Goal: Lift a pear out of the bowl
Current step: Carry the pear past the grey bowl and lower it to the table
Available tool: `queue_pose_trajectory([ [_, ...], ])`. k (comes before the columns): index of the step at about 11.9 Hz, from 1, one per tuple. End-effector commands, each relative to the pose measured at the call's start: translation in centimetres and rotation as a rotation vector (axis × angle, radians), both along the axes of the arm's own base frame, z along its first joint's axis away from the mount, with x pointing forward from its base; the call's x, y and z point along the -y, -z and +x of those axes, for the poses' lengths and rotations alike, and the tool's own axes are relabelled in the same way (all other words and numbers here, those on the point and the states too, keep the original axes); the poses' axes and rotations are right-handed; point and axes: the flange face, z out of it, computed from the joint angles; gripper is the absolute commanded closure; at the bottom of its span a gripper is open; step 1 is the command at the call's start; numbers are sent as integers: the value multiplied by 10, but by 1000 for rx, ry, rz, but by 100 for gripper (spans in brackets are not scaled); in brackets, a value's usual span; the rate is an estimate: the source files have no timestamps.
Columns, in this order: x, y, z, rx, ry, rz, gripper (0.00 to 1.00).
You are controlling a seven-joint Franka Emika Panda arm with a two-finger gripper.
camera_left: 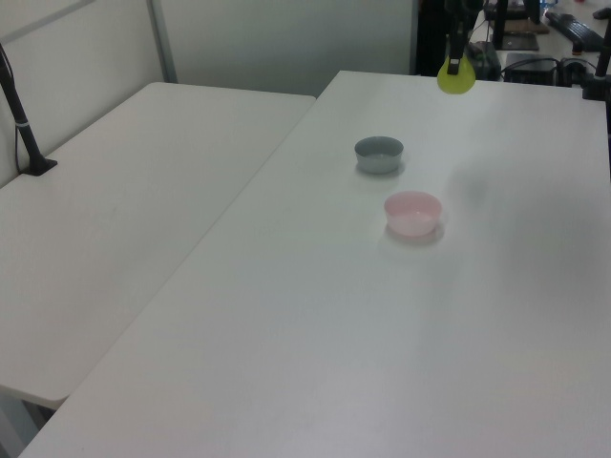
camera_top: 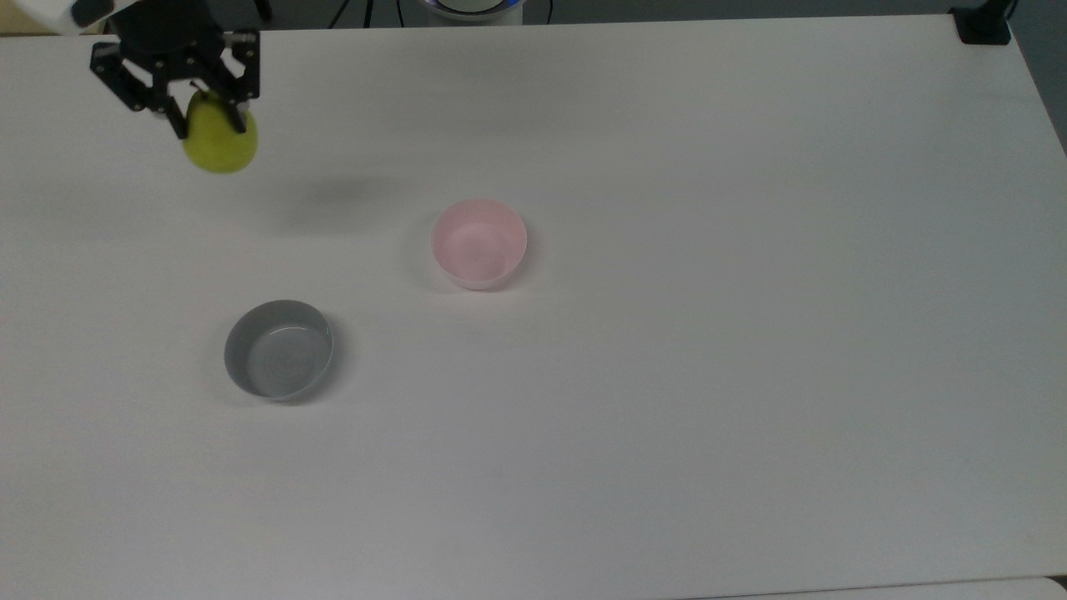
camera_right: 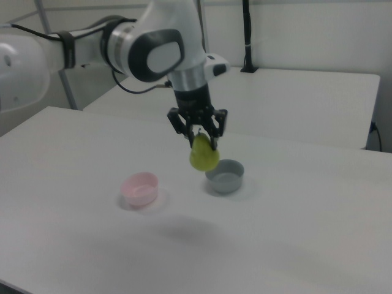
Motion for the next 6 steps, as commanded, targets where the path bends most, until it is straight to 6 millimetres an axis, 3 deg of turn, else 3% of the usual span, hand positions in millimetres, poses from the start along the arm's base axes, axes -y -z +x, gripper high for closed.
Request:
queue_pose_trajectory([
  [1,44,49,15,16,11,-2,100],
  [4,78,98,22,3,-6,-26,100],
  [6,88,128,27,-9,7,-29,100],
])
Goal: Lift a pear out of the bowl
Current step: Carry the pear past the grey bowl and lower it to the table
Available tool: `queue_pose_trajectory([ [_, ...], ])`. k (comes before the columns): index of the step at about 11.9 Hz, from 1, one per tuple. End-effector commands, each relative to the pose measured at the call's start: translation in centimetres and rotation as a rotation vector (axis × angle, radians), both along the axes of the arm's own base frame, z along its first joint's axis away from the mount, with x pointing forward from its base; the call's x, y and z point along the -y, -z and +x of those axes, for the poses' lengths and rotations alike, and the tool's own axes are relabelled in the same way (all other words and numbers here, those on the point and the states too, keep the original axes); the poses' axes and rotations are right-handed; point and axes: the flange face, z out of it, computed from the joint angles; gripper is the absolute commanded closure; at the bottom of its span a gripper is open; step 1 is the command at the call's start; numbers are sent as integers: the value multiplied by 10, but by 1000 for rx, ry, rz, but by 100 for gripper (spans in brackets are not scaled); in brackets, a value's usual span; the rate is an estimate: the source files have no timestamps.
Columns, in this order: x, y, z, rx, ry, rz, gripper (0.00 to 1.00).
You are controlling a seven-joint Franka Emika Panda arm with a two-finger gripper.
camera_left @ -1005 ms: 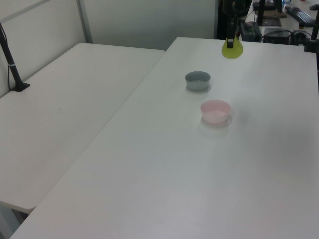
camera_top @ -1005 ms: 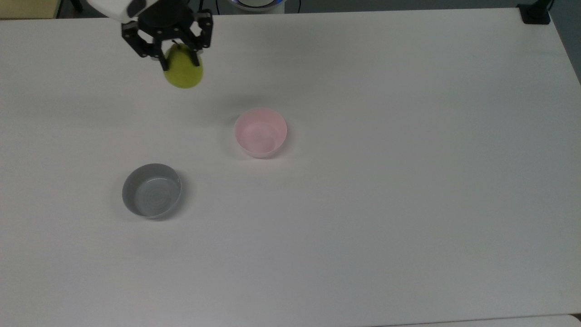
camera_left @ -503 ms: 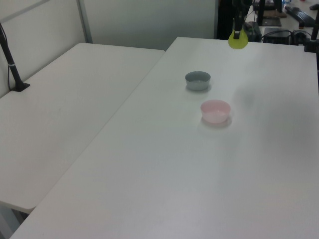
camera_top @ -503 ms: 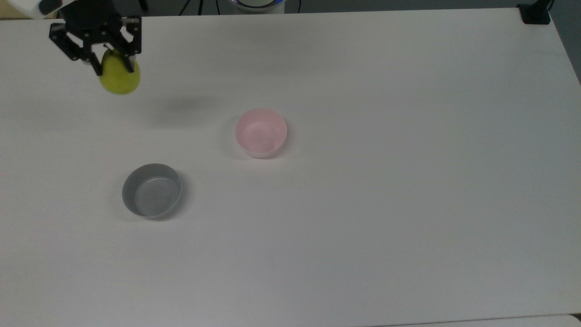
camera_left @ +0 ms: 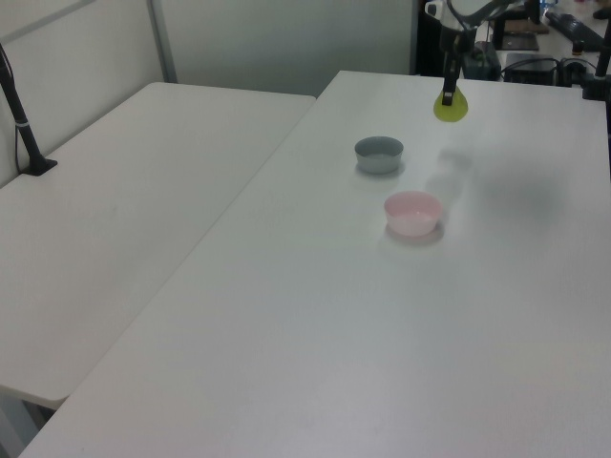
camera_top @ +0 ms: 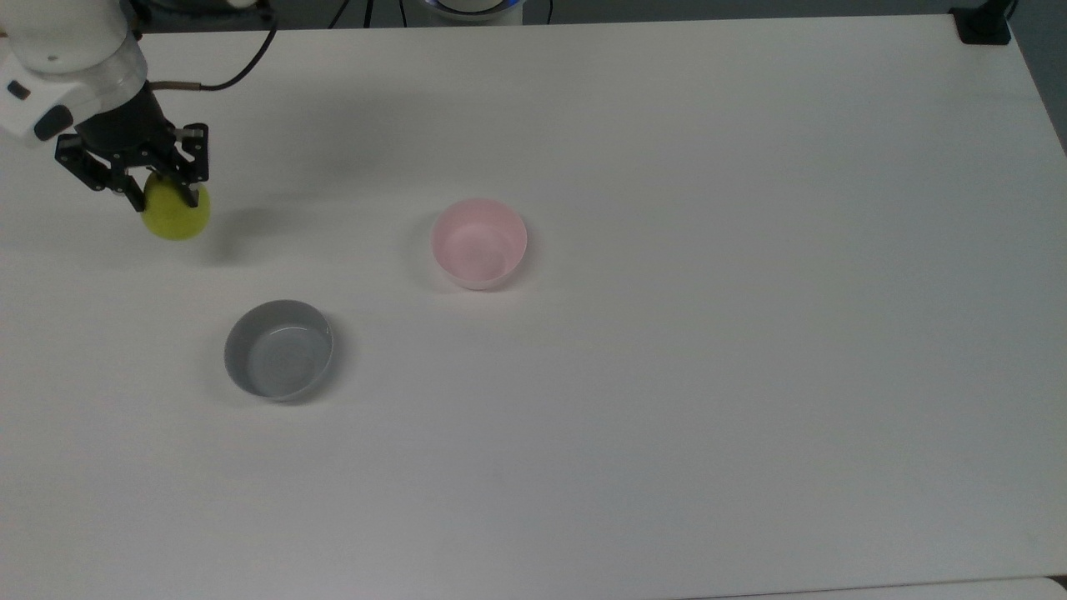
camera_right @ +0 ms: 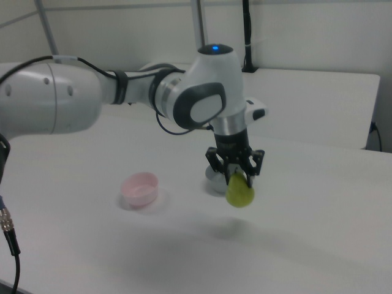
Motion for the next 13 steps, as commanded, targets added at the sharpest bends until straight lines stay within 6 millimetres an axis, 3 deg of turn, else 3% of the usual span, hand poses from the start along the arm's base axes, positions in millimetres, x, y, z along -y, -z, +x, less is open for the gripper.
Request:
queue_pose_trajectory([
  [1,15,39,7,-3,-3,6,100],
  [2,24,56,7,-16,9,9,100],
  [5,29,81,13,6,20,-4,100],
  [8,30,88,13,-1,28,4,98],
  [10,31,88,12,-2,34,6,71],
  [11,31,85,11,0,36,4,43],
  [13,32,77,9,6,60,2,5],
])
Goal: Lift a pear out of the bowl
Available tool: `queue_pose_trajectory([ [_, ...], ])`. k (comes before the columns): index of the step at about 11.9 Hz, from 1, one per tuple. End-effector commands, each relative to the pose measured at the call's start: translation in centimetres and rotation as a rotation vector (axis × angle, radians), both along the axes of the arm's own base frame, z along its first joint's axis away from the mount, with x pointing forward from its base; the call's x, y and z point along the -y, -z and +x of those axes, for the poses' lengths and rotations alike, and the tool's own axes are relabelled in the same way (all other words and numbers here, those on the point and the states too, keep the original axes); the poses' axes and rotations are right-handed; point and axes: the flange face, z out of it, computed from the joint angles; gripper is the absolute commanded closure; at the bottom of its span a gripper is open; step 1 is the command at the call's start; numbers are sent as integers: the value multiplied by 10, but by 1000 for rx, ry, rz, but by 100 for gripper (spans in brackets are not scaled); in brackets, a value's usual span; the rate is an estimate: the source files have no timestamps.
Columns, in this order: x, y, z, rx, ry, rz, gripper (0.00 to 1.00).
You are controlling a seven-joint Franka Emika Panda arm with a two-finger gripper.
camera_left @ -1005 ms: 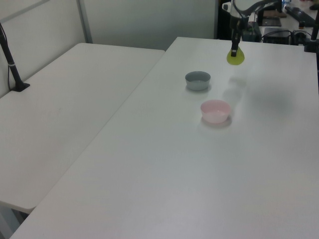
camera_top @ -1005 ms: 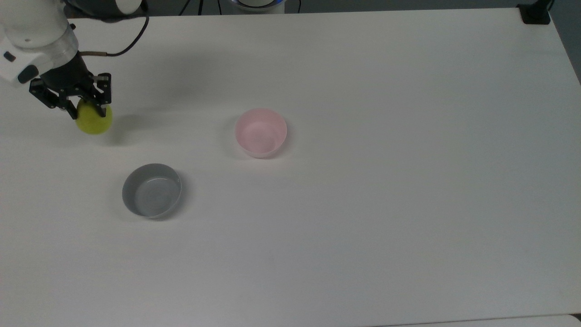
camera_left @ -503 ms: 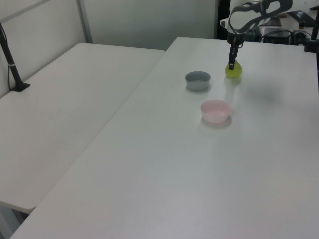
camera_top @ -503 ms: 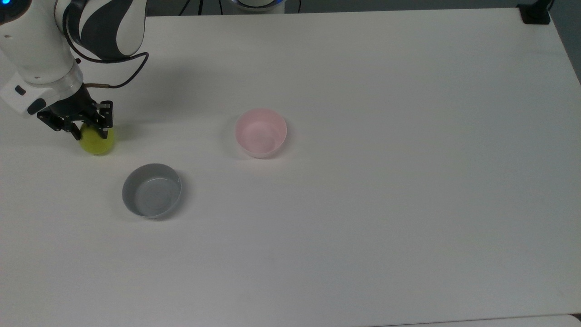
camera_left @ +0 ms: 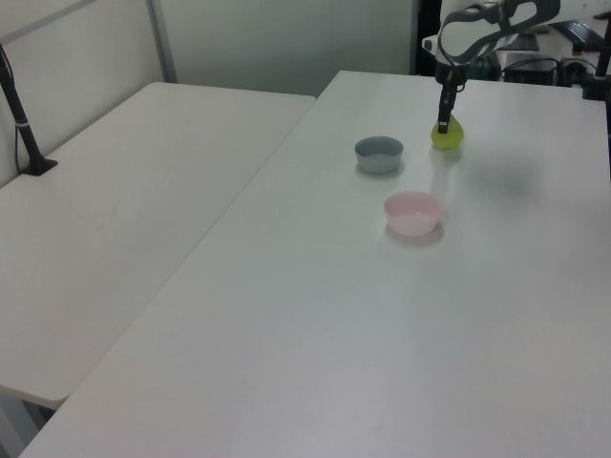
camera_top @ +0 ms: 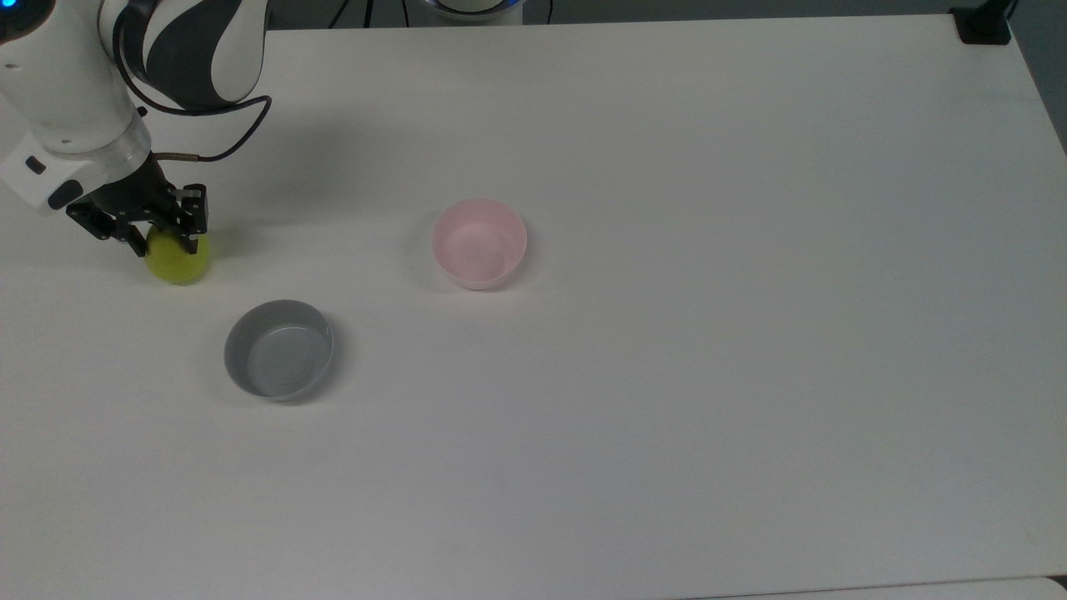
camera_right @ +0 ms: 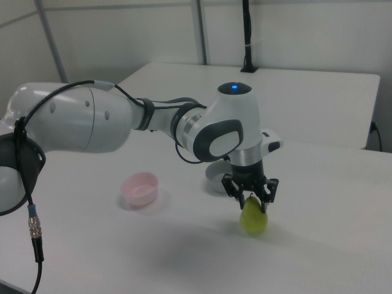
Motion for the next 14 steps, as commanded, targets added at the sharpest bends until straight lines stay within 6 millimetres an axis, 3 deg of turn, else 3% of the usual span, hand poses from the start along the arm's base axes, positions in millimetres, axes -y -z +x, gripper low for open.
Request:
queue_pose_trajectory([
  [1,1,-13,-2,24,28,1,0],
  [5,-15,-62,-10,21,10,18,0],
  [8,-42,-103,-17,8,41,46,0],
  [11,-93,-149,-24,-7,160,86,0],
  [14,-141,-197,-45,-53,254,125,0],
])
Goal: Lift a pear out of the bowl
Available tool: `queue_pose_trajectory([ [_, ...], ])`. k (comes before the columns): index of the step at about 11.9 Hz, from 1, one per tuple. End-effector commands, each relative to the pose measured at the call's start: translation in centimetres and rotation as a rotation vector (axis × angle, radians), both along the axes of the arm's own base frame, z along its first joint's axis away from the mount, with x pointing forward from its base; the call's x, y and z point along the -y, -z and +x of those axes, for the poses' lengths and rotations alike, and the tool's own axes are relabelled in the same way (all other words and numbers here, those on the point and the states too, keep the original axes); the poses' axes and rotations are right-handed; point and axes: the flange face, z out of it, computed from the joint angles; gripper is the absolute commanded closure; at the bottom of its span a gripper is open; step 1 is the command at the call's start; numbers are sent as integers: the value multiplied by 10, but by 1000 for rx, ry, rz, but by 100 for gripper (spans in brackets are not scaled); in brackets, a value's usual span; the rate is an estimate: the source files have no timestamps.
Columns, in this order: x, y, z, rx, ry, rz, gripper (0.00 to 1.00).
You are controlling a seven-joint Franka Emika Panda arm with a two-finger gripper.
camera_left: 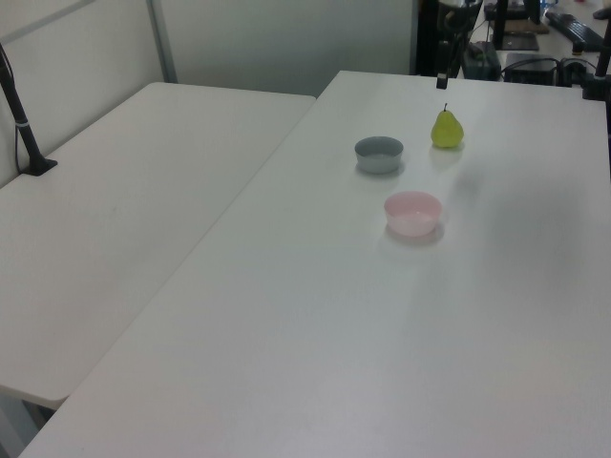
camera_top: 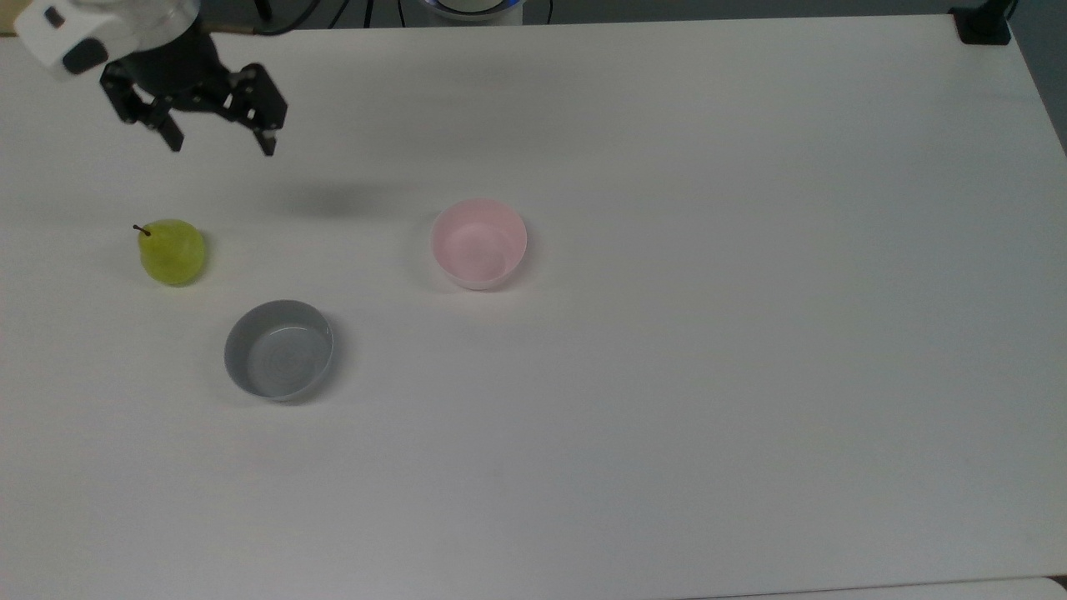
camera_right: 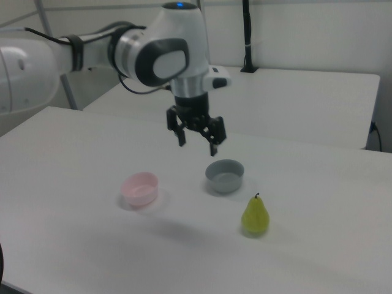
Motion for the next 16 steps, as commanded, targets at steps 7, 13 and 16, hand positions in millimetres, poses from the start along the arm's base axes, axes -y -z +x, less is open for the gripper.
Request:
queue_pose_trajectory([
  [7,-132,-95,-59,-91,63,61,0],
  [13,-157,-81,-31,30,-169,-22,0],
  [16,-156,-80,-30,33,-163,-15,0],
])
